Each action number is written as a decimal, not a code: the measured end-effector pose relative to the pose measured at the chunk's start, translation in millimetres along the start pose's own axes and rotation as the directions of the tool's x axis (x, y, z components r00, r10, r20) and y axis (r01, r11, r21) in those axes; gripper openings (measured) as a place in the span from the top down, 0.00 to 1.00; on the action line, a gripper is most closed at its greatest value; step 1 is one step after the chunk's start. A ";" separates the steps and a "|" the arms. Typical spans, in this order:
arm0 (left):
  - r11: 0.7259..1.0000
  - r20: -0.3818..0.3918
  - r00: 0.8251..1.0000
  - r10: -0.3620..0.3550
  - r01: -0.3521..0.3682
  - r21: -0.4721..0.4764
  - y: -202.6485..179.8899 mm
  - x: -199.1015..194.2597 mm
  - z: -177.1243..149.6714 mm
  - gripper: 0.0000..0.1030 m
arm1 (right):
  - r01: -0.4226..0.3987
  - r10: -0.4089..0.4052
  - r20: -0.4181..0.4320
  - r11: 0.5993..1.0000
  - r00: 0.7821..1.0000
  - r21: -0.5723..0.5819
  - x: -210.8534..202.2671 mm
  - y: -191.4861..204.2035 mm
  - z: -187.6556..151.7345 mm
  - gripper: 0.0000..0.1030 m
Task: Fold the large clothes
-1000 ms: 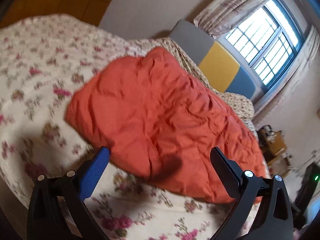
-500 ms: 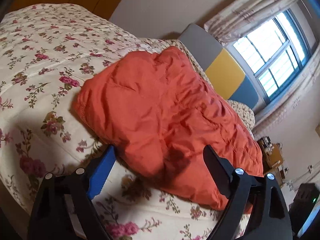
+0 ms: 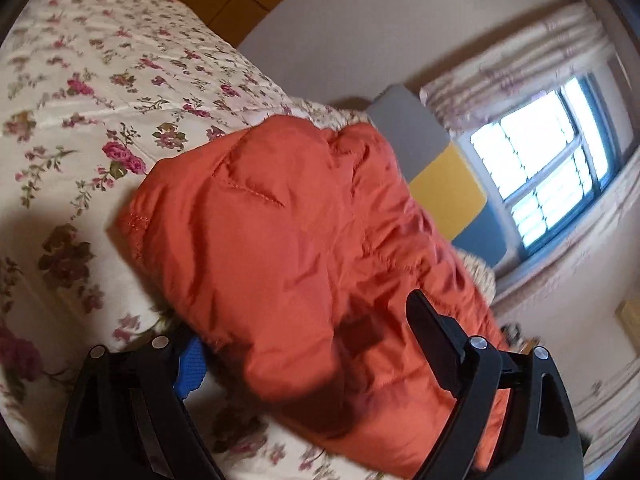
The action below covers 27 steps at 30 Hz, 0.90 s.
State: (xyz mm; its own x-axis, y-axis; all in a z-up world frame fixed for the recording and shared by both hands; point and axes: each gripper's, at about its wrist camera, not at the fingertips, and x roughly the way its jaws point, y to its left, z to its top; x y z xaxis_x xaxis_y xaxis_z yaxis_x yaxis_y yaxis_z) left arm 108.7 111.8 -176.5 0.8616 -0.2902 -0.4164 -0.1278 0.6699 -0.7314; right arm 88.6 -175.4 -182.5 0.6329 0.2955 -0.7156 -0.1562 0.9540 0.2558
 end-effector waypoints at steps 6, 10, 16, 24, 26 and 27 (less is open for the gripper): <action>0.992 -0.012 1.000 0.012 -0.013 -0.122 5.5 9.3 9.1 0.69 | -0.019 0.019 -0.002 1.000 1.000 0.025 -0.1 -8.6 1.0 1.00; 0.999 0.059 0.998 -0.011 0.009 0.033 -30.1 -13.4 12.2 0.78 | -0.023 0.023 -0.002 0.999 1.000 0.036 -0.2 -13.2 1.8 1.00; 0.962 0.105 0.989 -0.106 0.075 0.261 -96.0 -39.3 9.3 0.78 | -0.089 0.091 -0.011 0.990 0.996 0.108 0.5 -30.5 7.0 1.00; 0.809 0.036 0.974 -0.225 0.166 0.564 -188.7 -54.6 -18.9 0.78 | -0.170 0.177 -0.027 0.970 0.984 0.175 -8.5 -50.0 15.1 0.93; 0.760 0.019 0.972 -0.235 0.171 0.628 -203.7 -54.4 -29.8 0.78 | -0.196 0.198 0.011 0.964 0.980 0.181 -25.0 -59.1 19.9 0.76; 0.727 0.015 0.971 -0.240 0.169 0.665 -210.8 -54.3 -37.1 0.78 | -0.193 0.187 0.051 0.966 0.981 0.173 -38.2 -65.3 22.8 0.65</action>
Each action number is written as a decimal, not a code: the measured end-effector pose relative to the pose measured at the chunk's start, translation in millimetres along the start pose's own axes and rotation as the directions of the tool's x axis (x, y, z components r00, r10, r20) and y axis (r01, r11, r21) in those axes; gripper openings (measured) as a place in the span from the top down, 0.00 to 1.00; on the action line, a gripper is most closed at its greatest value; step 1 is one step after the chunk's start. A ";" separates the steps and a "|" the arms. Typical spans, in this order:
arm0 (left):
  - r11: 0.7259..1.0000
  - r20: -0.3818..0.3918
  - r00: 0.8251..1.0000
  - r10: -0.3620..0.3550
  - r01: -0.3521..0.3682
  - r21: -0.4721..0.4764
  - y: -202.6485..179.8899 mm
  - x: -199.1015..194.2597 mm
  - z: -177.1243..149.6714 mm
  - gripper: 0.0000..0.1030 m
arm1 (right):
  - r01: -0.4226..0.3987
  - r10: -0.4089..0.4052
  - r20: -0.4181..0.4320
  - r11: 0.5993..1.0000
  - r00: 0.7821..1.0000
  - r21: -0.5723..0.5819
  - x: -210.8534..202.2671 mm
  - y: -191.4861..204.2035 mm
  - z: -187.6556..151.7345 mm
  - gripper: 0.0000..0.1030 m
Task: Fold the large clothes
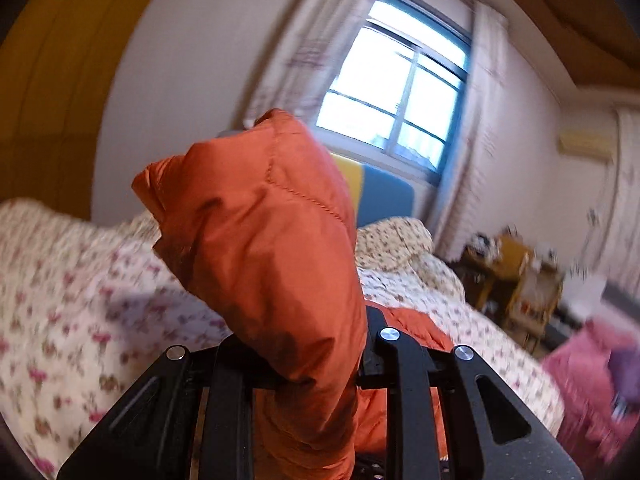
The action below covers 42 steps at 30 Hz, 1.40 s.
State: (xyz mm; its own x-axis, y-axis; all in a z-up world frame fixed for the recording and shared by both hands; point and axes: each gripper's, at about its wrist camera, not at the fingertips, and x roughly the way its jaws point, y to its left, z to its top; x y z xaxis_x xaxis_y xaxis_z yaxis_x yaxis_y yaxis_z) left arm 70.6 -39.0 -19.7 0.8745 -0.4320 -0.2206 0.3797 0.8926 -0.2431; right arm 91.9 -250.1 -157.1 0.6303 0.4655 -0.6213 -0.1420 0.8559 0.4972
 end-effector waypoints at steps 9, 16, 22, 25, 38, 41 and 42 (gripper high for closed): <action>0.991 -0.017 1.000 -0.003 0.005 0.130 -32.1 10.8 -6.3 0.78 | 0.313 -0.331 0.141 0.940 0.933 0.134 -86.0 -74.0 15.0 0.51; 0.973 -0.046 0.998 -0.032 0.042 0.225 -53.9 26.4 -14.2 0.78 | 0.435 -0.465 0.099 0.872 0.880 0.225 -106.4 -123.3 15.1 0.48; 0.946 -0.102 0.991 -0.089 0.116 0.304 -86.8 49.3 -27.8 0.77 | 0.405 -0.431 0.067 0.882 0.900 0.241 -100.2 -132.6 4.4 0.41; 0.933 -0.133 0.986 -0.105 0.144 0.331 -103.1 60.8 -37.9 0.74 | 0.386 -0.410 0.066 0.894 0.910 0.229 -100.7 -138.2 -0.8 0.41; 0.831 -0.289 0.944 -0.162 0.289 0.476 -155.2 93.6 -110.2 0.68 | 0.235 -0.311 0.238 0.925 0.920 0.300 -166.8 -135.2 15.1 0.39; 0.777 -0.327 0.932 -0.160 0.323 0.540 -168.0 100.1 -131.4 0.61 | 0.110 -0.186 0.269 0.955 0.945 0.276 -177.1 -125.1 25.1 0.38; 0.766 -0.335 0.928 -0.166 0.335 0.549 -170.7 101.0 -135.9 0.59 | 0.086 -0.155 0.263 0.962 0.952 0.258 -176.3 -119.8 28.5 0.39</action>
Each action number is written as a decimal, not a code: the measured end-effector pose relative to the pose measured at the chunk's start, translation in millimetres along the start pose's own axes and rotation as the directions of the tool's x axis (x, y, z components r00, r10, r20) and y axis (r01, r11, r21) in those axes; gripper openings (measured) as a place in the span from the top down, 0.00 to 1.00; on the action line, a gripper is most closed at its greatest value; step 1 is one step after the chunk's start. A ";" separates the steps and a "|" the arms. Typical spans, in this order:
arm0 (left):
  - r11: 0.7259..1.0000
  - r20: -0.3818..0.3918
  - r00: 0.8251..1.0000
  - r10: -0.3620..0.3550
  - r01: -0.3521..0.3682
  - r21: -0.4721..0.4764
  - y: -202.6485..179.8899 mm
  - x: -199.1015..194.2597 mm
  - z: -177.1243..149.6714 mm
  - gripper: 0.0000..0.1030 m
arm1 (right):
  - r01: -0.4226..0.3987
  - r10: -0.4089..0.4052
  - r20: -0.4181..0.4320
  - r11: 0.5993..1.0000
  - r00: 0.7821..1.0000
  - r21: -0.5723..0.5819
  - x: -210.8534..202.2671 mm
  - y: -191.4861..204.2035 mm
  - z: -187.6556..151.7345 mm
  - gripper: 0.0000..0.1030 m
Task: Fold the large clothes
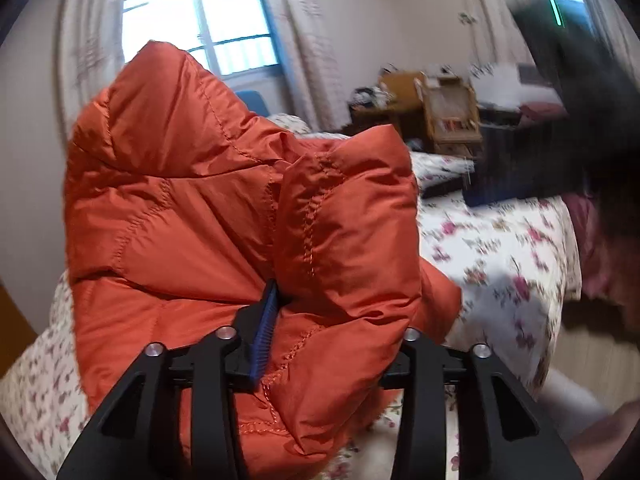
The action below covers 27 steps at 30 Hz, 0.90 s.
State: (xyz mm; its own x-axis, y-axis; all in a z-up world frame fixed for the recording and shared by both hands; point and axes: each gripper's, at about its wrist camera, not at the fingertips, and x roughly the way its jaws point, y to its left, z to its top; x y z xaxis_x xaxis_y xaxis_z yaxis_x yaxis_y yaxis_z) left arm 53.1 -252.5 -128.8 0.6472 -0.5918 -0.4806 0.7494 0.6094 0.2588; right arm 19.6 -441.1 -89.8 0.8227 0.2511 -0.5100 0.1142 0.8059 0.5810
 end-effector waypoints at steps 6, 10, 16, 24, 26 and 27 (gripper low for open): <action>0.998 0.019 0.998 -0.067 0.067 -0.010 -4.6 1.3 -6.2 0.47 | 0.010 -0.023 -0.157 0.997 0.987 -0.083 32.3 20.6 -9.3 0.88; 0.993 0.036 0.993 -0.111 0.112 -0.035 4.7 -11.0 -13.0 0.44 | 0.135 -0.154 -0.165 0.984 0.974 -0.119 42.6 6.8 -18.7 0.94; 0.957 0.114 0.963 -0.244 0.259 -0.132 34.0 -60.9 -25.2 0.20 | 0.146 -0.149 -0.217 0.989 0.965 -0.030 63.4 -28.5 -38.0 0.95; 0.860 0.143 0.986 0.091 -0.005 -0.511 168.7 -62.7 -27.5 0.20 | 0.135 -0.161 -0.189 0.980 0.969 -0.144 48.6 -11.4 -30.2 0.88; 0.767 0.089 0.981 0.171 -0.076 -0.637 206.9 -44.5 -29.7 0.20 | 0.133 -0.156 -0.169 0.981 0.973 -0.139 40.8 -9.4 -27.4 0.86; 0.732 0.068 0.982 0.175 -0.084 -0.676 220.4 -38.3 -31.5 0.23 | 0.129 -0.149 -0.152 0.983 0.977 -0.129 36.2 -9.7 -25.2 0.83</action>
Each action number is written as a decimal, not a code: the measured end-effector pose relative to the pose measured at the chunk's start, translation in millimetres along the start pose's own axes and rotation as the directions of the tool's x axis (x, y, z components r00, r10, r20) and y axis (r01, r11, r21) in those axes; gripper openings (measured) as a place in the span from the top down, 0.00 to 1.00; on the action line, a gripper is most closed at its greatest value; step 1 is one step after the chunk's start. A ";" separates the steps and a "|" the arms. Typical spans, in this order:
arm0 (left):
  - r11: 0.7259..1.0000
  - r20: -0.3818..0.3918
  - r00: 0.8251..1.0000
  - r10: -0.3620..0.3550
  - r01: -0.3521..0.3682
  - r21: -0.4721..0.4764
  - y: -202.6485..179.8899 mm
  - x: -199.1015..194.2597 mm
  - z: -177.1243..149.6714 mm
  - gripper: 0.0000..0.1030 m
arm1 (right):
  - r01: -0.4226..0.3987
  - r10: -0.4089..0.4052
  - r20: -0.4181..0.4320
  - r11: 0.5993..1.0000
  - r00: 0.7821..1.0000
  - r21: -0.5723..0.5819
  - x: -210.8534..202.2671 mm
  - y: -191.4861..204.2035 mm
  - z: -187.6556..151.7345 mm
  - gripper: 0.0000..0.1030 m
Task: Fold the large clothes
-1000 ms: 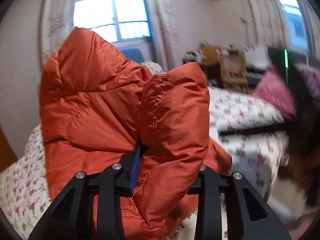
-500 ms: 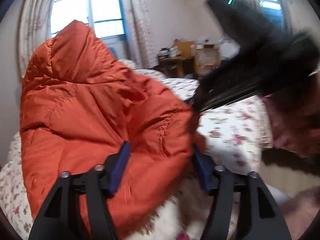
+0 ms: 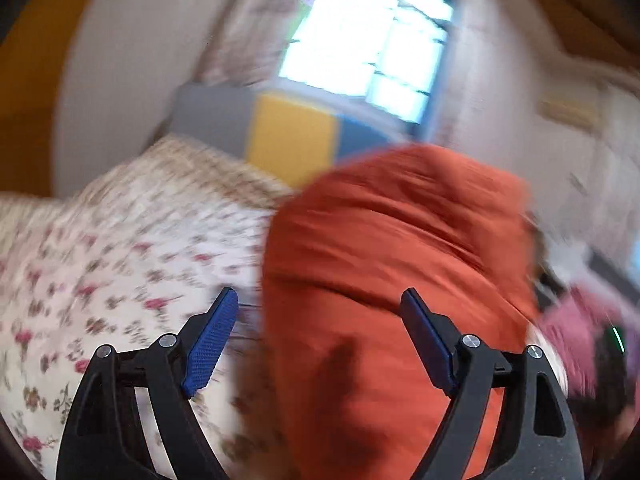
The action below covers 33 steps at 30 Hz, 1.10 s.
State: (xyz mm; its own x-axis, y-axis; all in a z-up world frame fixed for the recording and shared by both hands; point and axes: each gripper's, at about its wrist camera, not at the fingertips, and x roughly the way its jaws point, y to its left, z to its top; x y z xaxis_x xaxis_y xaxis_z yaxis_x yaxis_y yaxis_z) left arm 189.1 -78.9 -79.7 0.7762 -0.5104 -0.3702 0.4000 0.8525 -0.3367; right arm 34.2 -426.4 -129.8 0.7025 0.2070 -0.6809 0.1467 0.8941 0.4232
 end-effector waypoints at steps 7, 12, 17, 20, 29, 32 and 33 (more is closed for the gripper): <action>0.994 -0.052 0.997 -0.048 0.042 -0.103 1.2 43.7 3.0 0.30 | -0.066 0.074 0.228 0.997 0.971 -0.043 -37.9 22.6 41.4 0.53; 0.994 -0.076 0.994 -0.076 0.070 -0.078 -14.5 52.3 5.2 0.30 | -0.130 0.145 0.220 0.988 0.965 -0.082 -15.6 52.6 93.1 0.52; 0.996 -0.131 0.987 -0.089 0.088 -0.014 -40.9 64.2 14.5 0.30 | -0.080 0.089 0.145 0.994 0.985 -0.070 21.7 57.6 123.1 0.77; 0.996 -0.164 0.983 -0.081 0.084 0.012 -50.2 75.3 15.3 0.30 | -0.040 0.044 0.143 0.999 0.989 -0.030 27.4 40.9 121.9 0.90; 0.983 -0.200 0.980 -0.012 0.049 0.179 -98.0 91.9 3.3 0.17 | 0.024 -0.042 0.067 0.967 0.997 0.254 55.0 -53.7 68.9 1.00; 0.977 -0.207 0.978 -0.018 0.061 0.204 -106.2 101.1 -8.2 0.17 | 0.071 -0.102 0.137 0.974 0.985 0.215 33.7 -50.1 63.7 0.99; 0.973 -0.210 0.978 -0.013 0.061 0.222 -109.6 103.3 -10.0 0.17 | 0.100 -0.136 0.178 0.976 0.975 0.196 19.6 -44.7 67.6 0.97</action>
State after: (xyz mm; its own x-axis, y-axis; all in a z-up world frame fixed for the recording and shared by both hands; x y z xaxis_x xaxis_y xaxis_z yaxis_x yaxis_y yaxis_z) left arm 220.6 -226.2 -89.8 0.6511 -0.5339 -0.5395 0.5443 0.8238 -0.1583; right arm 88.5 -489.2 -121.7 0.7888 0.0097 -0.6146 0.3498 0.8151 0.4618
